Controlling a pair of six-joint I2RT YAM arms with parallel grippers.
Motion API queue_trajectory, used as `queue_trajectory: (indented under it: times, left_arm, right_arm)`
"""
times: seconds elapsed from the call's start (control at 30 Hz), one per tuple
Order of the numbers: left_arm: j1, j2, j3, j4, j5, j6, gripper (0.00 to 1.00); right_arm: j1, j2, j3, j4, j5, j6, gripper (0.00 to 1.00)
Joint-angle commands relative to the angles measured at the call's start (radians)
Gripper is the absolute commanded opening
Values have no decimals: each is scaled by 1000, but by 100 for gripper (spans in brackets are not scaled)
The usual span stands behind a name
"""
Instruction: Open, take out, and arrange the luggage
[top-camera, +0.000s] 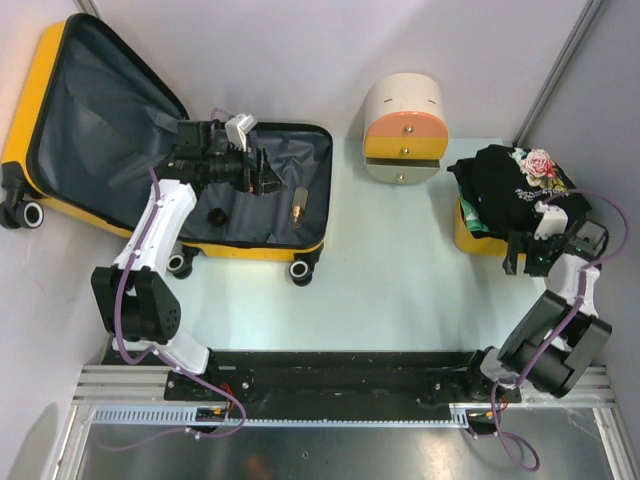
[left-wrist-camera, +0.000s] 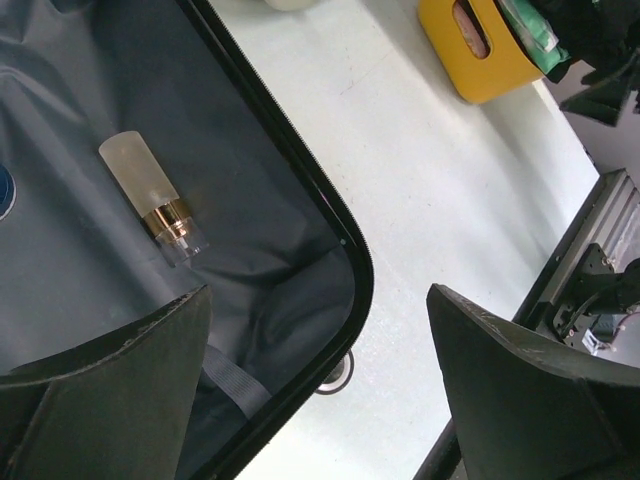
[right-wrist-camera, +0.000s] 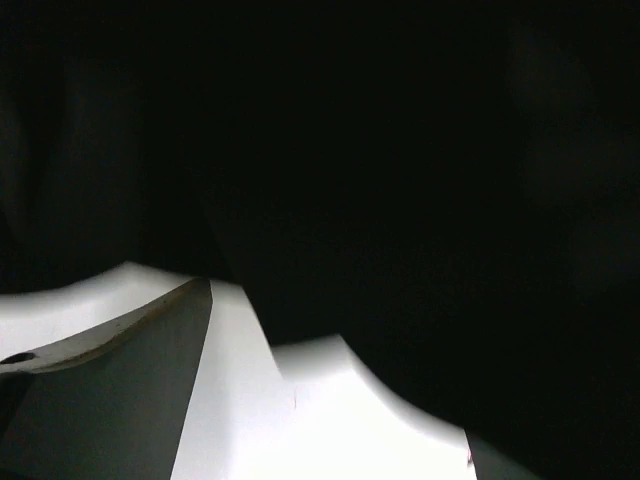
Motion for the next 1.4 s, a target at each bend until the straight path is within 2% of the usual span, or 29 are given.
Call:
queue_trajectory:
  times: [0.0, 0.13, 0.4, 0.57, 0.8, 0.9, 1.03, 1.17, 1.27, 1.37]
  left_arm:
    - [7, -9, 40, 11, -11, -7, 92]
    - [15, -30, 14, 11, -34, -3, 93]
    - [21, -24, -26, 5, -79, 40, 93]
    - [21, -12, -28, -5, -96, 60, 93]
    - [21, -1, 4, -20, -105, 78, 94]
    - [21, -1, 15, -25, -103, 85, 93]
    - [21, -20, 26, -25, -106, 132, 93]
    - [21, -38, 50, -25, -103, 198, 93]
    - [21, -32, 52, -25, -79, 178, 92]
    - [18, -27, 35, -23, -44, 155, 91]
  right_arm:
    - [139, 77, 9, 359, 22, 147, 98]
    - [201, 177, 41, 521, 97, 314, 98]
    - [249, 479, 300, 720, 145, 428, 98]
    - [300, 597, 419, 765, 108, 474, 97]
    - [341, 737, 629, 780, 161, 487, 98]
    - [322, 720, 695, 675, 114, 476, 96]
    - [272, 584, 612, 619, -60, 480, 90]
    - [255, 453, 580, 466, -216, 409, 88]
    - [300, 375, 577, 379, -293, 315, 87]
    - [418, 338, 577, 326, -267, 211, 87]
